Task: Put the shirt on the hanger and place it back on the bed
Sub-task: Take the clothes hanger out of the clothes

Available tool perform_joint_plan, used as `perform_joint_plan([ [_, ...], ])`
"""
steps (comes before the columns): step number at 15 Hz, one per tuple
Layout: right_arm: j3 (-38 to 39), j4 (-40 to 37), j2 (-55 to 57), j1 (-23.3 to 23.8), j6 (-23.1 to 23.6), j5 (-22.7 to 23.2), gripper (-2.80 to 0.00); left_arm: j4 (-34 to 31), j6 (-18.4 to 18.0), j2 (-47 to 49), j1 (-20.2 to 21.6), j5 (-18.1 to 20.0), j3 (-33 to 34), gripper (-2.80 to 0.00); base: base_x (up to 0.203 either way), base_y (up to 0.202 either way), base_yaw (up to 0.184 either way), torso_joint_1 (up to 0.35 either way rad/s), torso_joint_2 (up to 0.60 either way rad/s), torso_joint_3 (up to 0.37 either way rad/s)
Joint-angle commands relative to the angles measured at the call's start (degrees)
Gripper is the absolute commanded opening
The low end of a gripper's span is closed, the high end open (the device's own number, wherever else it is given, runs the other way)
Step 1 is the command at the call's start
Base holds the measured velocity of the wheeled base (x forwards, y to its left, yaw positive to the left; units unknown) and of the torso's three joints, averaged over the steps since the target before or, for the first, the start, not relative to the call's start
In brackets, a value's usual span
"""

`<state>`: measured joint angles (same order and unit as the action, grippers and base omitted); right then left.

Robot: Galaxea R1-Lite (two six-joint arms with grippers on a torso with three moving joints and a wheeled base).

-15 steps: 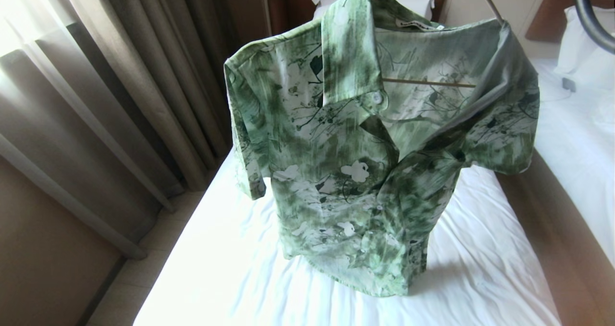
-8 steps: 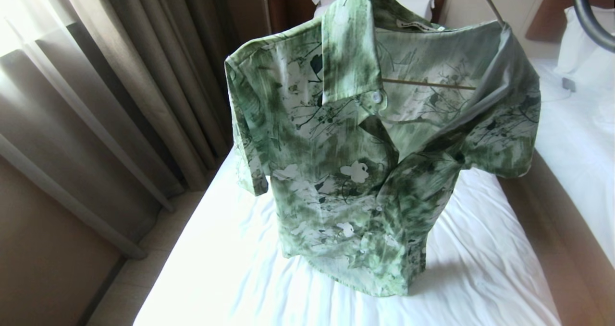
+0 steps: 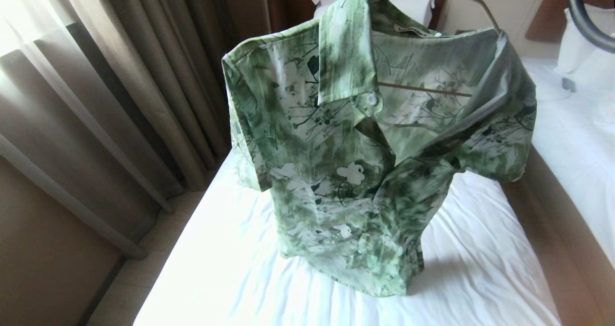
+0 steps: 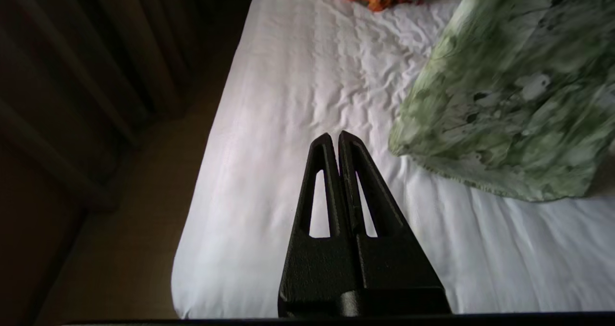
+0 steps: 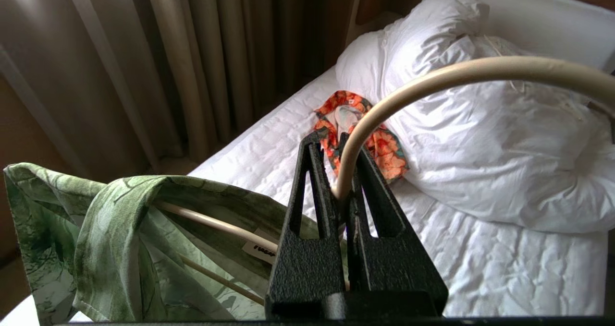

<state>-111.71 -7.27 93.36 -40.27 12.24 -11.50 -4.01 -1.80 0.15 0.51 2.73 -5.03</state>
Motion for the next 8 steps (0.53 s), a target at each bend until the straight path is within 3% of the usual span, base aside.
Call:
perform_joint_plan([
  [1, 0.1, -0.22, 0.43, 0.01, -1.1, -0.02, -2.8, -0.35, 1.71, 2.82, -0.1, 2.85, -4.88, -2.8, 0.0, 0.0, 0.0, 0.0, 0.0, 0.0],
  [4, 0.27, -1.76, 1.27, -0.17, -4.09, 0.23, -2.8, -0.25, 5.55, 14.45, -0.23, 12.48, -11.26, -2.8, 0.0, 0.0, 0.0, 0.0, 0.0, 0.0],
  [8, 0.62, -1.88, 4.07, -1.32, -4.67, 0.33, -2.8, 4.58, 11.77, 30.79, -0.33, 31.16, -19.8, -2.8, 0.0, 0.0, 0.0, 0.0, 0.0, 0.0],
])
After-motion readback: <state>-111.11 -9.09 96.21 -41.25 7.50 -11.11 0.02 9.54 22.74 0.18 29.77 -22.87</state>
